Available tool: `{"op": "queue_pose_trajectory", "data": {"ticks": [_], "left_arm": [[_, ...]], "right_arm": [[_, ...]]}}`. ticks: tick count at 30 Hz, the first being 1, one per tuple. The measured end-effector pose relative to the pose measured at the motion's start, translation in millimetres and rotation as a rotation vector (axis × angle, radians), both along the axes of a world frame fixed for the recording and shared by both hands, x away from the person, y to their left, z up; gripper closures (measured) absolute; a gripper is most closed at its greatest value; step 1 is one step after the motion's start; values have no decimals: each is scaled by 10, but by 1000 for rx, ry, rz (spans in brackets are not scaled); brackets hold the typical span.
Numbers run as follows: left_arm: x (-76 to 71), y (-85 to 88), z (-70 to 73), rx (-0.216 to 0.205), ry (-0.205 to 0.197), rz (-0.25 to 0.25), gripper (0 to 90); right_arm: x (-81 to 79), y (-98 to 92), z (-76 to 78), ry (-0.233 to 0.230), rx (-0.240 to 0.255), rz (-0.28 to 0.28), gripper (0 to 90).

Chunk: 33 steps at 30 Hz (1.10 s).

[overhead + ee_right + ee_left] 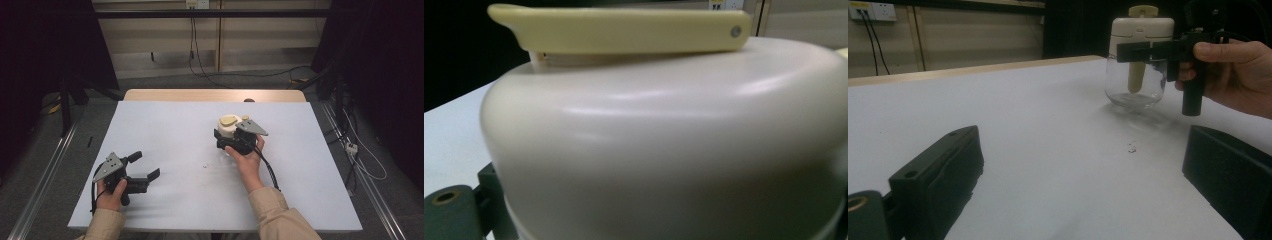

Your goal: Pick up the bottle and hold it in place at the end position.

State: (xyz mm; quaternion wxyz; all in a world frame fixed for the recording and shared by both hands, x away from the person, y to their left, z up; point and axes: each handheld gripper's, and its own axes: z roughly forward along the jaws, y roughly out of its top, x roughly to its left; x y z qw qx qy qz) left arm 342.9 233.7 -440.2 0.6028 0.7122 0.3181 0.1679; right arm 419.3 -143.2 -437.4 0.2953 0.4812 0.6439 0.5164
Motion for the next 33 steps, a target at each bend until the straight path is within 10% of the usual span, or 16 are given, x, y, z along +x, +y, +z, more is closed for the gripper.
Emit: {"op": "queue_pose_trajectory", "data": {"ticks": [33], "left_arm": [[-2,8,-6,3,4,-4,24]], "right_arm": [[156,264,-56,-7,-34,31,67]]}}
